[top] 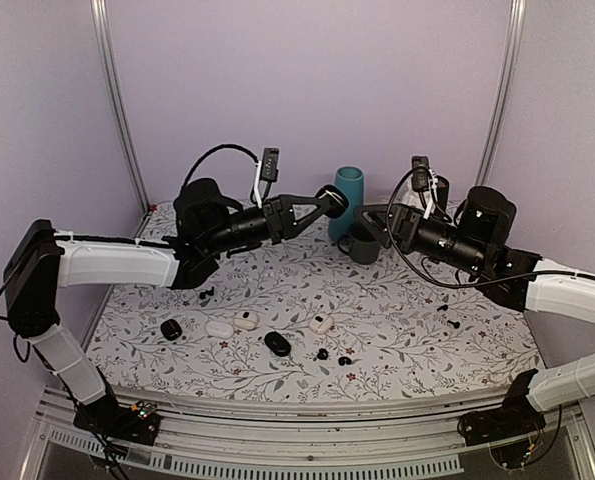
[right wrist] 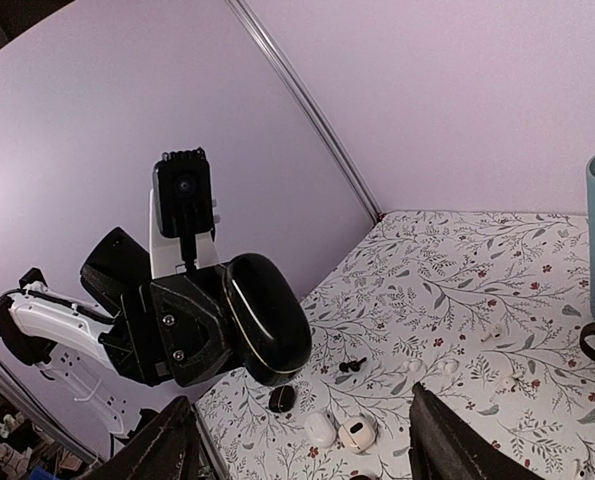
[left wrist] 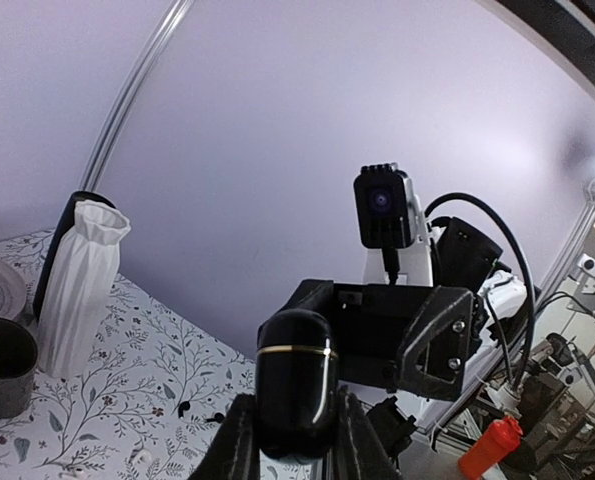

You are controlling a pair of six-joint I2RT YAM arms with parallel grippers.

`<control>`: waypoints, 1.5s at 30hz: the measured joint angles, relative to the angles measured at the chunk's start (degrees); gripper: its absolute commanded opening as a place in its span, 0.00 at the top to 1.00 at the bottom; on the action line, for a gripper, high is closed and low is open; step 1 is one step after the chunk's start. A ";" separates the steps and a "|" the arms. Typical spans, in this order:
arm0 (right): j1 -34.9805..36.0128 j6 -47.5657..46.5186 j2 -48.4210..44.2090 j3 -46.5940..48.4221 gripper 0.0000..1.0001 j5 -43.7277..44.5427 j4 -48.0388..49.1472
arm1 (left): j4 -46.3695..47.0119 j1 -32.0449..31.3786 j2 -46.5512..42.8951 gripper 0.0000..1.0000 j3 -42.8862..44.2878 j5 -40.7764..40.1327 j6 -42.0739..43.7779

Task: Insert the wireless bluetooth earbuds into the charging case
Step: Open the charging case.

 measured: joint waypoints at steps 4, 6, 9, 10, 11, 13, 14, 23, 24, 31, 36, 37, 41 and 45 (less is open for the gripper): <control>0.00 0.00 1.95 0.79 0.29 -0.72 0.15 | 0.13 -0.24 0.02 1.00 0.00 0.22 -0.17; 0.00 0.00 2.56 0.92 0.29 -1.18 0.24 | 0.11 -0.31 0.00 1.00 0.00 0.52 -0.17; 0.02 -0.04 3.37 1.73 0.29 -1.33 0.35 | 0.13 -0.37 0.02 1.00 0.11 1.20 -0.17; 0.02 -0.09 3.56 2.03 0.29 -1.31 0.37 | 0.13 -0.42 0.02 1.00 0.17 1.62 -0.17; 0.02 -0.11 3.67 2.32 0.29 -1.29 0.35 | 0.24 -0.50 0.02 1.00 0.20 1.99 -0.17; 0.02 -0.22 3.82 2.75 0.29 -0.98 0.39 | 0.76 -0.72 0.02 1.00 0.20 2.91 -0.17; 0.02 -0.22 3.82 2.80 0.29 -0.68 0.37 | 1.09 -0.83 0.02 1.00 0.20 3.54 -0.17; -1.27 -0.63 2.95 3.50 0.27 0.28 -0.94 | 1.40 -1.03 0.02 1.00 0.20 6.23 -0.20; -1.40 -0.63 2.60 3.50 0.27 0.55 -1.22 | 1.49 -1.03 0.02 1.00 0.20 6.80 -0.20; -3.04 -2.19 1.88 3.50 0.25 -0.52 -3.78 | 2.80 -1.62 0.00 1.00 0.20 8.09 -0.79; -1.75 -3.93 0.26 3.21 0.24 -2.89 -3.04 | 1.44 -1.51 0.07 1.00 0.39 6.75 -2.40; -1.40 -4.11 -0.11 3.04 0.24 -3.15 -2.51 | 1.27 -1.46 0.15 1.00 0.52 6.56 -2.75; -0.72 -4.31 0.09 2.99 0.24 -4.22 -0.96 | 1.03 -1.36 0.79 1.00 1.36 6.64 -3.67; -0.61 -4.28 1.97 2.99 0.24 -4.17 -0.68 | 1.01 -1.40 1.25 1.00 2.14 7.80 -3.91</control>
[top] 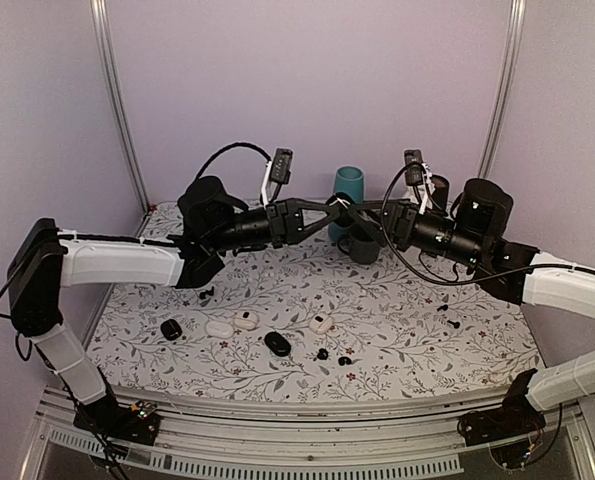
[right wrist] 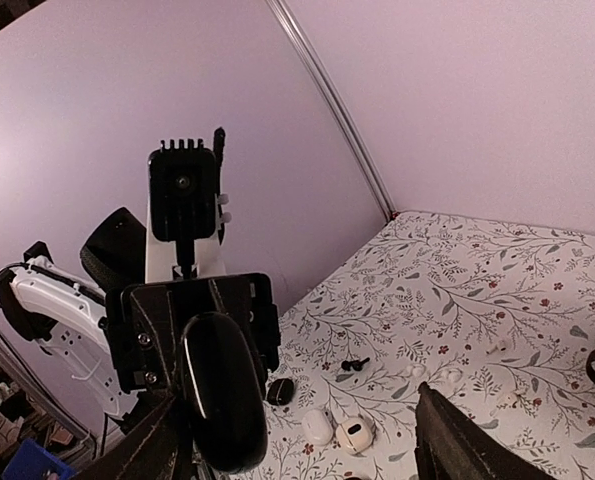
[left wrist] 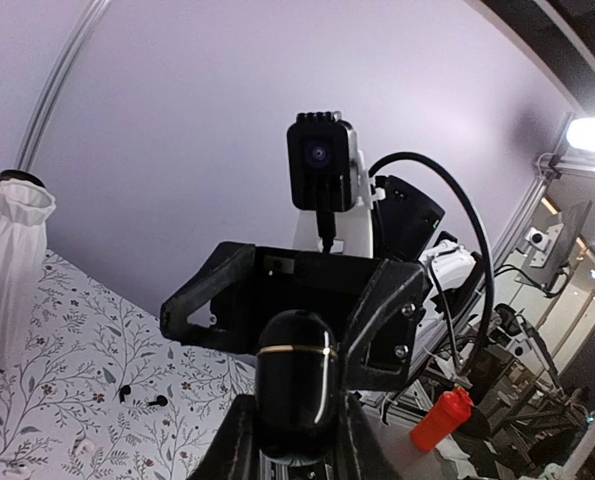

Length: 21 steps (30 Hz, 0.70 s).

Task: Insert the wireless bluetooth earbuds into the charging case
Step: Open the charging case.

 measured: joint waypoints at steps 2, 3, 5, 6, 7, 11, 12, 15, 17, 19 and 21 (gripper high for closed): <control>0.00 0.13 0.85 0.00 0.24 0.31 0.00 | -0.09 -0.02 0.00 1.00 0.17 0.55 0.11; -0.07 0.20 0.94 0.00 0.24 0.50 -0.07 | -0.15 -0.02 0.00 1.00 0.20 0.90 0.17; -0.39 0.46 0.92 0.00 0.24 0.37 -0.11 | -0.13 0.00 0.00 1.00 0.20 1.44 0.31; -0.59 0.68 0.90 0.00 0.24 0.11 -0.09 | -0.07 0.00 0.00 1.00 0.20 1.57 0.35; -0.83 0.94 0.87 -0.02 0.24 -0.20 -0.09 | -0.07 0.00 0.00 1.00 0.20 1.60 0.37; -1.79 2.45 0.26 -0.70 0.24 -1.07 0.02 | -0.02 0.00 0.02 1.00 0.20 2.16 0.52; -1.99 2.80 -0.02 -0.79 0.24 -1.14 0.02 | 0.07 0.00 0.00 1.00 0.20 2.45 0.52; -3.32 3.37 -0.96 -0.81 0.24 0.13 -0.02 | 1.46 -0.04 0.00 1.00 0.20 4.37 0.52; -3.96 3.52 -1.05 -0.81 0.24 0.79 -0.09 | 2.51 -0.28 0.00 1.00 0.20 5.49 0.52; -4.15 3.56 -1.05 -0.81 0.24 1.46 -0.48 | 3.08 -0.33 0.00 1.00 0.20 6.47 0.52; -4.22 3.52 -1.05 -0.81 0.25 1.53 -0.83 | 3.43 -0.35 0.00 1.00 0.20 6.73 0.55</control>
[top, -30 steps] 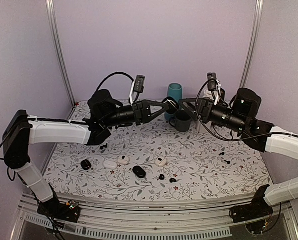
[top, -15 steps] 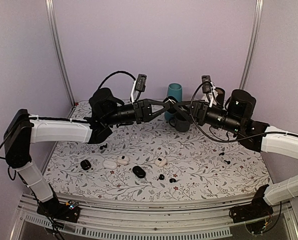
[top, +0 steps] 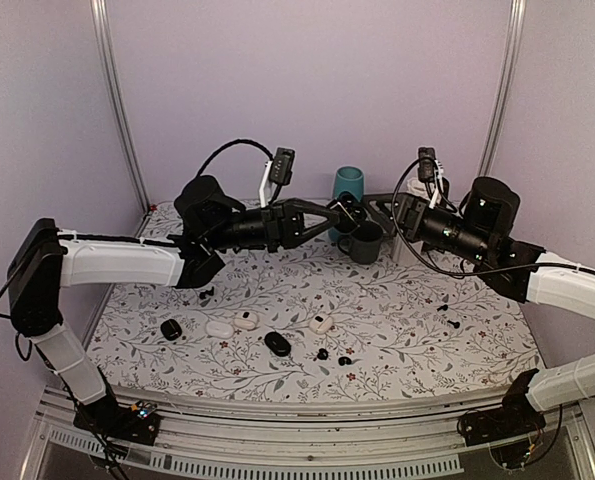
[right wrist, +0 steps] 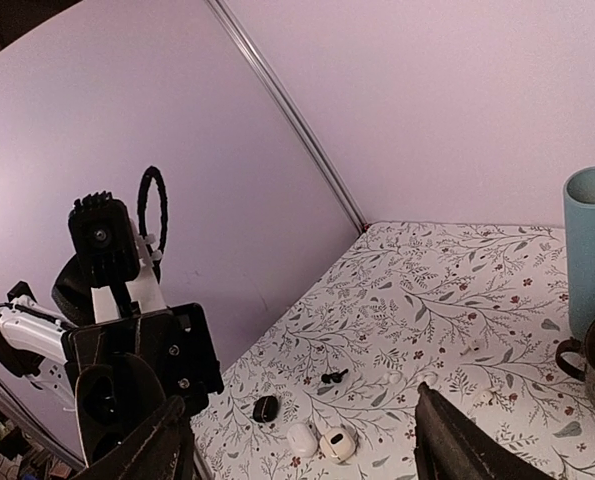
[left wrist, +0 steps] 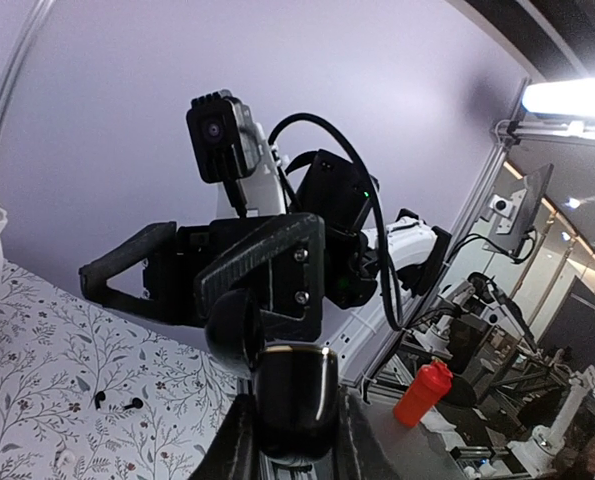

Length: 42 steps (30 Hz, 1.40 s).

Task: Insert the wireless bluetooth earbuds into the charging case
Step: Open the charging case, then pass from the left arm to the right

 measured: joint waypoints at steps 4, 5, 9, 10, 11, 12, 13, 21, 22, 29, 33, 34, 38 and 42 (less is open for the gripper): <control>-0.04 -0.15 -0.02 0.00 0.25 -1.49 -0.09 | -0.85 0.00 0.00 1.00 0.00 -0.57 0.55; -0.04 -0.17 -0.07 0.00 0.25 -1.70 -0.07 | -1.11 0.00 0.00 1.00 0.00 -0.72 0.61; -0.04 -0.07 -1.22 -0.07 0.25 -1.90 -0.07 | -2.47 0.00 0.00 1.00 0.00 -2.49 0.81; -0.04 0.00 -1.86 -0.28 0.25 -1.86 0.00 | -2.64 0.00 0.00 1.00 0.00 -2.86 0.83; -0.04 0.17 -2.54 -0.61 0.26 -1.73 0.13 | -2.75 0.00 0.00 1.00 0.00 -3.13 0.83; -0.04 0.35 -3.17 -1.01 0.28 -1.66 0.20 | -3.02 0.00 0.00 1.00 0.00 -3.37 0.83; -0.04 0.42 -3.61 -1.31 0.29 -1.64 0.22 | -3.17 0.00 0.00 1.00 0.00 -3.52 0.83; 0.39 0.66 -2.14 -1.84 0.48 -6.34 0.96 | -3.52 0.02 0.09 1.00 0.87 -2.64 0.83; 0.63 0.61 -1.55 -1.77 0.51 -7.15 1.01 | -3.50 0.02 0.11 1.00 1.11 -2.45 0.83; 1.16 0.94 1.40 -0.33 0.70 -10.10 2.25 | -3.58 0.17 0.26 1.00 1.40 -1.53 0.85; 1.16 2.12 1.90 -0.33 0.80 -11.21 3.78 | -3.54 0.22 0.37 1.00 1.40 -1.44 0.83; 1.18 2.43 2.10 -0.33 0.84 -11.69 4.48 | -3.54 0.22 0.37 1.00 1.40 -1.38 0.87; 1.20 4.22 2.91 -0.33 0.96 -12.96 6.60 | -3.50 0.24 0.42 1.00 1.40 -1.25 0.98; 1.18 5.09 3.10 -0.33 0.97 -13.35 7.37 | -3.52 0.35 0.42 0.95 1.44 -1.49 1.68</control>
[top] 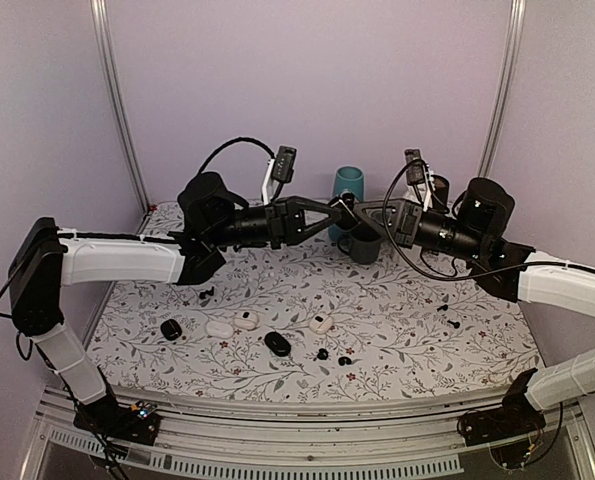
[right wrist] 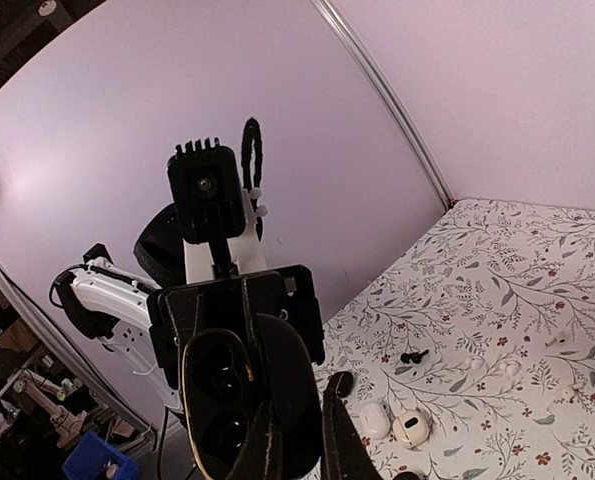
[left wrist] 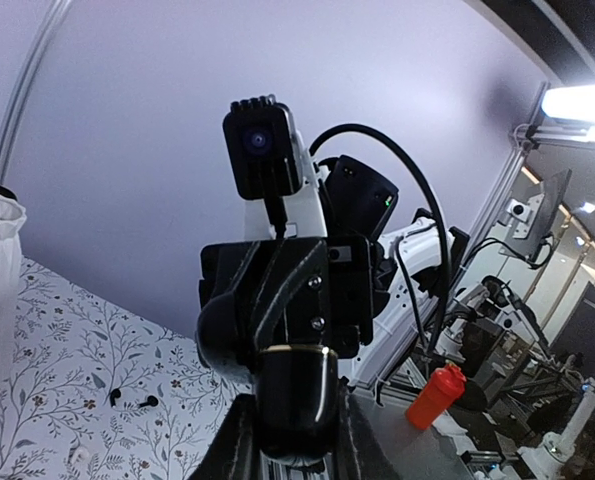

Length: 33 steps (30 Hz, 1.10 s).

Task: Insert the wireless bluetooth earbuds into the charging case
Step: Pass from the left arm to the right

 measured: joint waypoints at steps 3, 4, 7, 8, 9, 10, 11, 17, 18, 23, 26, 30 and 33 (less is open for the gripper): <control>0.00 -0.20 0.00 0.00 0.97 0.07 -0.22 | -0.57 0.00 -0.02 0.70 0.07 -0.15 0.72; 0.00 -0.44 0.00 0.00 0.97 0.13 -0.48 | -0.92 0.00 -0.02 0.62 0.07 -0.17 1.09; 0.11 -2.05 -0.02 0.46 0.97 0.55 -3.08 | -2.27 0.00 -0.02 0.47 0.07 -0.31 2.75; 0.33 -3.17 -0.02 0.87 0.97 0.72 -4.55 | -2.78 0.00 -0.02 0.44 0.00 -0.26 3.21; 0.42 -4.13 -0.07 1.49 0.97 0.87 -6.19 | -3.26 0.00 -0.09 0.43 -0.20 -0.37 4.00; 0.48 -5.42 -0.09 2.23 0.97 1.09 -7.91 | -4.22 0.00 -0.33 0.43 -0.57 -0.44 5.16; 0.61 -6.88 -0.15 3.28 0.97 1.25 -10.10 | -5.14 0.00 -0.59 0.43 -0.87 -0.50 6.34; 0.66 -16.72 -1.49 8.72 0.97 1.03 -20.96 | -13.18 0.00 -3.91 0.46 -2.82 0.02 17.33; 0.68 -18.82 -1.51 10.01 0.97 0.50 -23.10 | -14.43 0.00 -4.70 0.47 -3.21 0.66 19.56; 0.70 -25.79 -1.46 14.14 0.97 -2.12 -30.84 | -17.66 0.00 -6.88 0.48 -4.79 3.87 27.26; 0.96 -28.50 -1.44 15.32 0.97 -3.02 -34.10 | -18.62 0.00 -7.17 0.51 -5.31 5.33 30.32; 2.19 -30.73 -0.98 16.04 0.97 -3.50 -37.20 | -19.39 0.00 -6.97 0.58 -5.18 6.64 31.39; 3.26 -31.80 -0.13 16.70 0.97 -3.32 -38.80 | -19.39 0.00 -5.90 0.60 -3.87 7.58 30.64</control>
